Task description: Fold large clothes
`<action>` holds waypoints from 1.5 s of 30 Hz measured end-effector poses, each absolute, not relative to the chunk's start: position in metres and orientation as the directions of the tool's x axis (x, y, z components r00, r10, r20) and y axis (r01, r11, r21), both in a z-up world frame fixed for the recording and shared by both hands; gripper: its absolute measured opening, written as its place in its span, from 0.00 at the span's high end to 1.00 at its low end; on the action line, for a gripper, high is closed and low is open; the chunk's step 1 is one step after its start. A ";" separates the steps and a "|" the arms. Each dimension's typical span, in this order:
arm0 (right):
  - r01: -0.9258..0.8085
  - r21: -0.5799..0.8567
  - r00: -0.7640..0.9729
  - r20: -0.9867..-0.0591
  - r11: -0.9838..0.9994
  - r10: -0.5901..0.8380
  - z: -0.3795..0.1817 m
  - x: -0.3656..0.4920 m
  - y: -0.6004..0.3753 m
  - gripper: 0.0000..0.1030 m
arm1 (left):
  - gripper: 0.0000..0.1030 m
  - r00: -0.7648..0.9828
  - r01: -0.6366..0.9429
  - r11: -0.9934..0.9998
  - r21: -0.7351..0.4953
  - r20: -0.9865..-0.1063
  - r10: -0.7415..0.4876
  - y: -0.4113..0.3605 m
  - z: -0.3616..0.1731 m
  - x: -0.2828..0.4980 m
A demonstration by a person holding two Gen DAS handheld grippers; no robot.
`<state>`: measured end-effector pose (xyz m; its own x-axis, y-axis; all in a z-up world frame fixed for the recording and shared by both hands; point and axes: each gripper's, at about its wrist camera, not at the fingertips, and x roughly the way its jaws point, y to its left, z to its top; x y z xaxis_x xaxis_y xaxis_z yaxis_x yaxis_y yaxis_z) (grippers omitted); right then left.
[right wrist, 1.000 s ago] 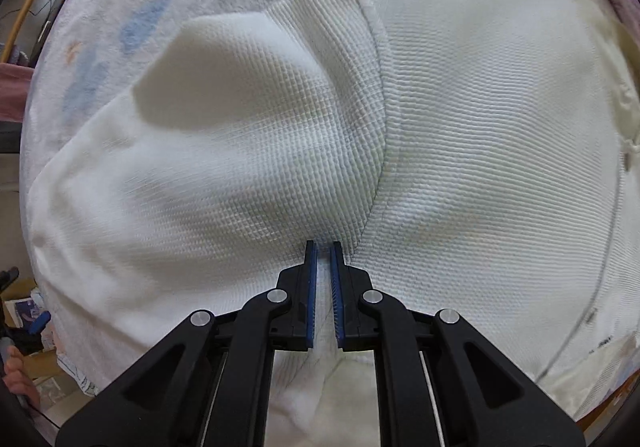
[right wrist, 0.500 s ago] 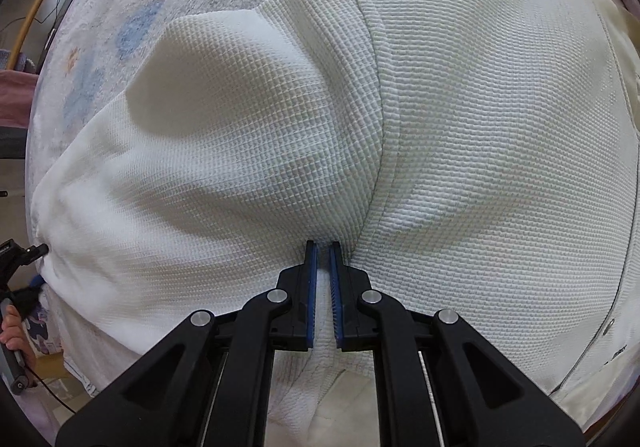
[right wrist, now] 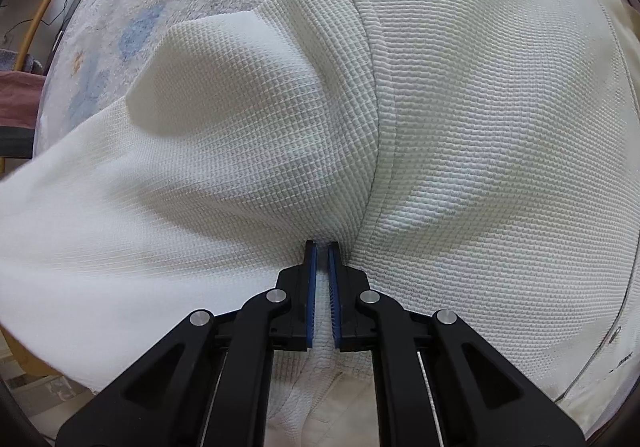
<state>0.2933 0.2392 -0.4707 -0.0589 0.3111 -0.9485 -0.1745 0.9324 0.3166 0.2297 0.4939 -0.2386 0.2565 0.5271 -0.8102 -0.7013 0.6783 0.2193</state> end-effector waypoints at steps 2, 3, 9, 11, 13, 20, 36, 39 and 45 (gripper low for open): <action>-0.155 0.338 -0.066 -0.941 0.928 0.331 -0.473 0.295 0.233 0.96 | 0.81 0.320 -0.662 0.714 0.230 -0.774 0.546 0.469 -0.209 0.236; -0.138 0.353 -0.069 -0.935 0.925 0.347 -0.474 0.296 0.228 0.96 | 0.81 0.341 -0.650 0.723 0.234 -0.761 0.552 0.458 -0.200 0.239; -0.106 0.433 -0.074 -0.901 0.895 0.427 -0.478 0.292 0.208 0.96 | 0.81 0.463 -0.513 0.745 0.426 -0.594 0.658 0.337 -0.148 0.270; -0.086 0.477 -0.084 -0.878 0.875 0.471 -0.473 0.293 0.196 0.96 | 0.81 0.504 -0.472 0.726 0.500 -0.522 0.688 0.294 -0.141 0.280; -0.071 0.501 -0.072 -0.865 0.862 0.497 -0.461 0.294 0.178 0.93 | 0.81 0.551 -0.431 0.723 0.540 -0.478 0.684 0.253 -0.134 0.287; 0.050 0.589 0.092 -0.807 0.806 0.584 -0.399 0.273 0.041 0.93 | 0.82 0.709 -0.277 0.761 0.587 -0.411 0.574 0.104 -0.137 0.301; 0.400 0.497 0.273 -0.867 0.770 0.418 -0.412 0.190 -0.196 0.89 | 0.77 0.524 0.163 0.943 0.289 -0.835 0.165 -0.049 -0.306 0.291; 0.356 0.509 0.249 -0.860 0.784 0.446 -0.420 0.213 -0.182 0.88 | 0.41 0.436 0.101 0.977 0.186 -0.891 0.125 0.005 -0.320 0.292; 0.117 0.581 0.217 -0.807 0.806 0.550 -0.403 0.296 -0.071 0.56 | 0.40 0.334 -0.116 0.991 0.067 -0.937 0.103 0.129 -0.340 0.304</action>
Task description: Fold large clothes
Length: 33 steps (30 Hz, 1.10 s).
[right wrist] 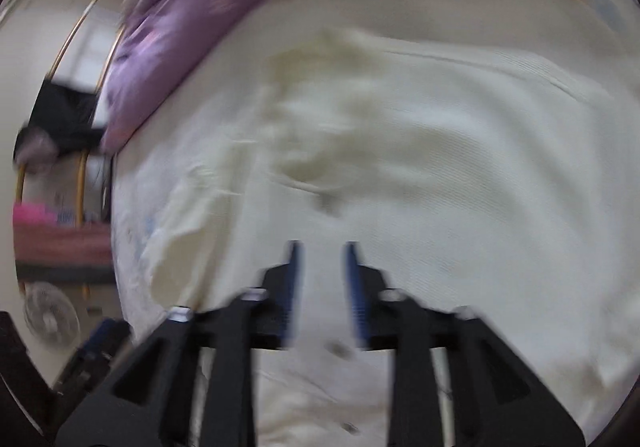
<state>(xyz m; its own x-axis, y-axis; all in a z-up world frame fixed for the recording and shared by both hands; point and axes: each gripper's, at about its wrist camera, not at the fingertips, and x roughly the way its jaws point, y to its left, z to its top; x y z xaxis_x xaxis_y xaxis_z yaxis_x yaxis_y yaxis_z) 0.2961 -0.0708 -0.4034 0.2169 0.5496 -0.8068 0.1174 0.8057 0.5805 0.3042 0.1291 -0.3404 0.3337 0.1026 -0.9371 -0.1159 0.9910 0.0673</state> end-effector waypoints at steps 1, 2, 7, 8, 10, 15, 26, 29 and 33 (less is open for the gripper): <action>0.087 0.583 0.212 -0.803 0.808 0.557 -0.402 0.307 -0.051 0.54 | 0.40 0.311 -0.162 0.985 0.056 -0.945 0.105 0.153 -0.346 0.308; 0.061 0.596 0.198 -0.793 0.800 0.576 -0.402 0.321 -0.025 0.55 | 0.40 0.297 -0.196 0.980 0.041 -0.950 0.099 0.173 -0.348 0.308; 0.089 0.632 0.102 -0.774 0.770 0.624 -0.435 0.364 0.044 0.55 | 0.40 0.204 -0.399 0.877 -0.266 -0.959 -0.198 0.268 -0.382 0.297; 0.126 0.652 0.095 -0.759 0.748 0.645 -0.446 0.372 0.050 0.55 | 0.40 0.205 -0.441 0.837 -0.324 -0.944 -0.257 0.279 -0.391 0.292; 0.144 0.613 0.113 -0.790 0.777 0.603 -0.455 0.386 0.059 0.55 | 0.40 0.224 -0.535 0.736 -0.414 -0.910 -0.349 0.298 -0.410 0.278; 0.238 0.587 0.115 -0.808 0.774 0.578 -0.476 0.407 0.064 0.55 | 0.40 0.258 -0.675 0.510 -0.534 -0.818 -0.515 0.318 -0.458 0.254; 0.216 0.581 0.316 -0.802 0.785 0.506 -0.436 0.388 0.051 0.89 | 0.53 0.467 -0.831 -0.086 -0.549 -0.605 -0.645 0.368 -0.523 0.216; 0.206 0.606 0.410 -0.767 0.769 0.494 -0.396 0.362 0.025 0.90 | 0.84 0.428 -0.852 -0.068 -0.519 -0.616 -0.661 0.371 -0.521 0.211; 0.210 0.636 0.484 -0.727 0.742 0.487 -0.352 0.314 -0.017 0.90 | 0.92 0.373 -0.821 0.109 -0.561 -0.671 -0.641 0.357 -0.489 0.221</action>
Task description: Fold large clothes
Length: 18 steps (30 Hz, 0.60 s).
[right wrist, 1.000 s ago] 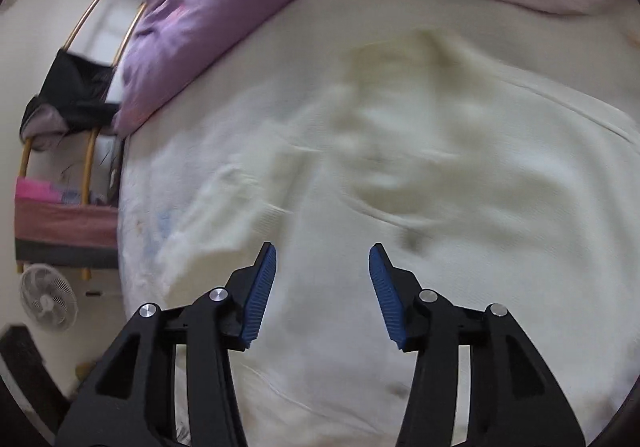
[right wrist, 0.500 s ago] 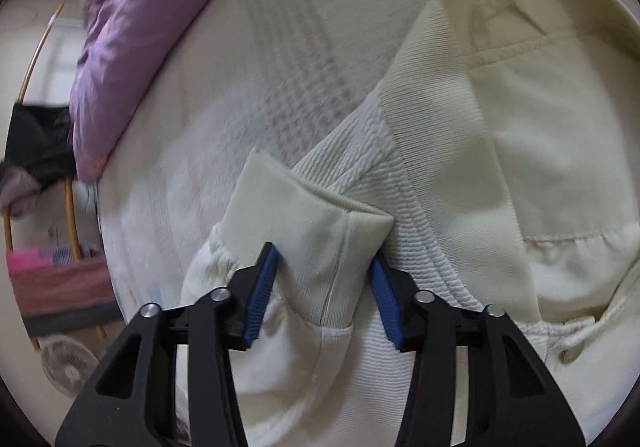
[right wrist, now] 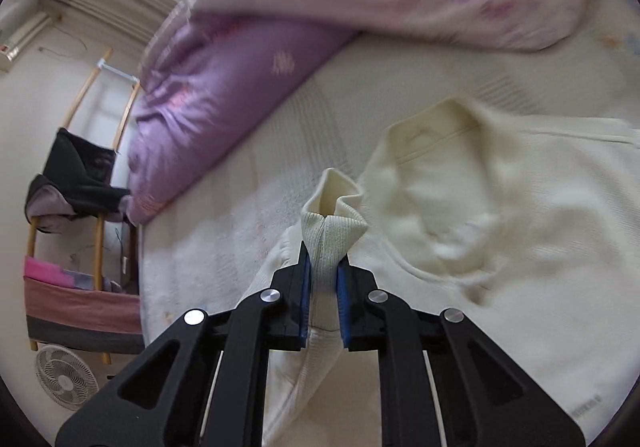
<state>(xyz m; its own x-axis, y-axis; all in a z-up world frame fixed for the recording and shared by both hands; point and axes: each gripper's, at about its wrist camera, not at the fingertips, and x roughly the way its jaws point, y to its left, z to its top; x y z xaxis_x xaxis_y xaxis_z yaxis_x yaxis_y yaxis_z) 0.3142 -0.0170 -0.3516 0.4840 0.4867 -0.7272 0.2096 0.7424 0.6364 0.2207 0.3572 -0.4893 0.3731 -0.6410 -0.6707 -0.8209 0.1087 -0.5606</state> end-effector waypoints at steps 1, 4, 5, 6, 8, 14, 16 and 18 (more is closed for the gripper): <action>0.213 0.629 0.498 -0.728 0.748 0.470 -0.343 0.300 -0.029 0.90 | 0.92 0.340 -0.800 0.194 -0.569 -0.695 -0.634 0.348 -0.476 0.226; 0.269 0.599 0.530 -0.746 0.754 0.403 -0.330 0.245 -0.068 0.90 | 0.93 0.259 -0.725 0.385 -0.571 -0.744 -0.616 0.318 -0.449 0.235; 0.299 0.585 0.524 -0.761 0.754 0.383 -0.333 0.226 -0.085 0.90 | 0.93 0.235 -0.700 0.436 -0.566 -0.759 -0.608 0.309 -0.444 0.237; 0.327 0.574 0.521 -0.772 0.751 0.363 -0.339 0.211 -0.097 0.90 | 0.93 0.200 -0.666 0.506 -0.548 -0.784 -0.588 0.296 -0.439 0.238; 0.388 0.549 0.494 -0.802 0.740 0.336 -0.361 0.186 -0.118 0.90 | 0.93 0.160 -0.636 0.570 -0.519 -0.812 -0.561 0.280 -0.441 0.235; 0.521 0.432 0.302 -0.900 0.736 0.314 -0.461 0.152 -0.140 0.87 | 0.94 0.025 -0.563 0.731 -0.385 -0.892 -0.451 0.244 -0.474 0.236; 0.596 0.463 0.299 -0.886 0.656 0.354 -0.483 0.145 -0.146 0.82 | 0.94 0.002 -0.563 0.739 -0.370 -0.894 -0.447 0.243 -0.488 0.229; 0.612 0.487 0.303 -0.872 0.623 0.384 -0.485 0.143 -0.151 0.73 | 0.91 -0.005 -0.536 0.765 -0.357 -0.905 -0.425 0.236 -0.485 0.229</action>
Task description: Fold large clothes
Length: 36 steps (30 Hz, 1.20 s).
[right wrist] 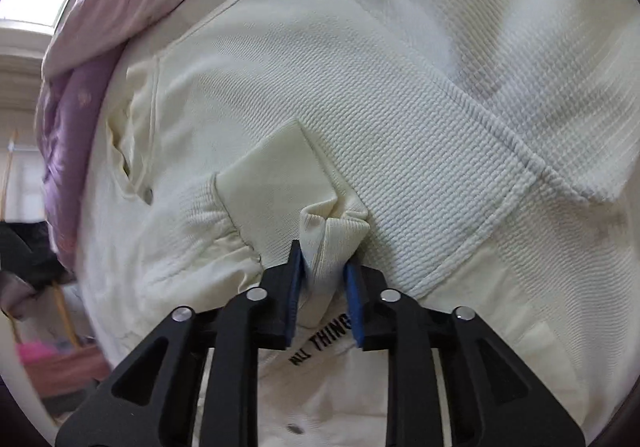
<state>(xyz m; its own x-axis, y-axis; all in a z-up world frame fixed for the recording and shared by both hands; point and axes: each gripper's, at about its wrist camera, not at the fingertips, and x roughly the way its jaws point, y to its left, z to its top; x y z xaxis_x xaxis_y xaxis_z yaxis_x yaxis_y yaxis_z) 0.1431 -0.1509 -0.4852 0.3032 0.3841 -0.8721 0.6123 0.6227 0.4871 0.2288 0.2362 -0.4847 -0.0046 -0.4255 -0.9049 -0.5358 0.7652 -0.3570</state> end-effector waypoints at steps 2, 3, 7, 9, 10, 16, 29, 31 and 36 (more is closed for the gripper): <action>0.612 0.496 0.306 -0.867 0.616 0.394 -0.481 0.145 -0.155 0.57 | 0.90 -0.006 -0.520 0.780 -0.349 -0.911 -0.412 0.217 -0.484 0.239; 0.612 0.482 0.300 -0.875 0.627 0.380 -0.478 0.147 -0.157 0.50 | 0.90 -0.006 -0.520 0.780 -0.348 -0.912 -0.410 0.210 -0.482 0.242; 0.603 0.400 0.328 -0.913 0.690 0.242 -0.459 0.159 -0.172 0.26 | 0.89 -0.006 -0.536 0.759 -0.369 -0.898 -0.440 0.222 -0.481 0.219; 0.579 0.427 0.317 -0.903 0.695 0.290 -0.471 0.174 -0.180 0.26 | 0.88 0.002 -0.560 0.732 -0.389 -0.884 -0.468 0.242 -0.490 0.206; 0.561 0.458 0.293 -0.889 0.690 0.352 -0.480 0.183 -0.177 0.26 | 0.87 0.009 -0.569 0.719 -0.400 -0.877 -0.480 0.246 -0.491 0.203; 0.409 0.405 0.249 -0.912 0.818 0.327 -0.476 0.213 -0.143 0.90 | 0.85 0.033 -0.569 0.715 -0.407 -0.880 -0.474 0.266 -0.482 0.199; 0.453 0.269 0.239 -0.955 0.850 0.175 -0.472 0.200 -0.178 0.90 | 0.80 0.011 -0.574 0.720 -0.391 -0.883 -0.470 0.247 -0.494 0.195; 0.431 0.243 0.223 -0.962 0.869 0.158 -0.483 0.206 -0.170 0.85 | 0.80 0.023 -0.596 0.686 -0.417 -0.863 -0.505 0.252 -0.496 0.192; 0.440 0.302 0.191 -0.952 0.846 0.241 -0.475 0.195 -0.177 0.35 | 0.69 0.004 -0.591 0.671 -0.448 -0.833 -0.553 0.273 -0.484 0.176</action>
